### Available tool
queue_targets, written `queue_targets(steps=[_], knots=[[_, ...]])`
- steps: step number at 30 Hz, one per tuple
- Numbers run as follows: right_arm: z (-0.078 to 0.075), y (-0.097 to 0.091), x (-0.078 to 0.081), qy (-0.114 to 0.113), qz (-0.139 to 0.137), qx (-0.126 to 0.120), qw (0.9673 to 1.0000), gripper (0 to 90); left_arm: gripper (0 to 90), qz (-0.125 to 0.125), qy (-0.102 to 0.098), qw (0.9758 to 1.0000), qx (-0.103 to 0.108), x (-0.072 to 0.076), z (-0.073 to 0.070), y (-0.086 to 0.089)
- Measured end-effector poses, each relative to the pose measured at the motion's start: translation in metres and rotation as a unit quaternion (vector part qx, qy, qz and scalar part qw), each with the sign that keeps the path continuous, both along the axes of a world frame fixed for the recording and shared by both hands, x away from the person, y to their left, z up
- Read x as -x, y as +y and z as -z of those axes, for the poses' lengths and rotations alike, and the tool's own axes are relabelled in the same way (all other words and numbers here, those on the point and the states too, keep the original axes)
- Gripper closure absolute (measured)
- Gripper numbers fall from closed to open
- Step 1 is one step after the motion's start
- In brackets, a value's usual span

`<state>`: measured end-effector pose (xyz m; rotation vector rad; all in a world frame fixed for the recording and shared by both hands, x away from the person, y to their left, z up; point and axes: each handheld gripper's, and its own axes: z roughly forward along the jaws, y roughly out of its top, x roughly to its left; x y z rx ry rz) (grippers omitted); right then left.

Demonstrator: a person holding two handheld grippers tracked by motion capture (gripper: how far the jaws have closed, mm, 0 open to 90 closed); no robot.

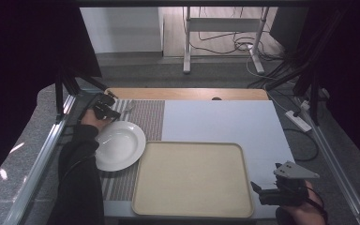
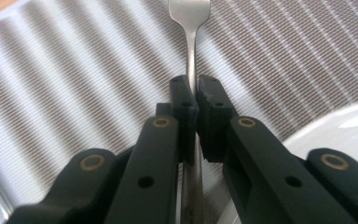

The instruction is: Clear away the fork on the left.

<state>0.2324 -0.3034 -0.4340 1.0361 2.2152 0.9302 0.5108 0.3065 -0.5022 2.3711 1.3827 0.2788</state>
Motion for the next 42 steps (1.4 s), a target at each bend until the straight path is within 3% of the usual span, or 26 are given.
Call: queue_targets(steps=[3,7,11,16,24,31,42], knots=[[0.000,0.000,0.000,0.000,-0.001,0.000,1.0000,0.1,85.1,-0.013,-0.001,0.9997,0.020,0.007,-0.007,0.017],[0.000,0.000,0.000,0.000,0.000,0.000,1.0000,0.1,85.1,-0.022,-0.008,0.9994,0.024,0.017,-0.018,0.030],[0.000,0.000,0.000,-0.001,-0.001,0.000,1.0000,0.2,85.1,-0.019,-0.012,0.9997,0.012,0.028,-0.032,0.034],[0.000,0.001,0.000,-0.001,-0.001,0.000,1.0000,0.1,85.1,-0.019,-0.007,0.9993,0.032,0.042,-0.044,0.037],[0.000,0.001,0.000,-0.003,-0.003,0.002,1.0000,0.1,85.0,-0.006,0.007,0.9992,0.040,0.064,-0.050,0.022],[0.000,0.001,0.001,-0.004,-0.005,0.001,1.0000,0.2,85.0,0.014,0.007,0.9994,0.030,0.083,-0.053,-0.003],[0.000,0.001,0.001,-0.005,-0.007,0.001,1.0000,0.1,84.9,0.048,0.014,0.9979,0.040,0.110,-0.052,-0.037]])
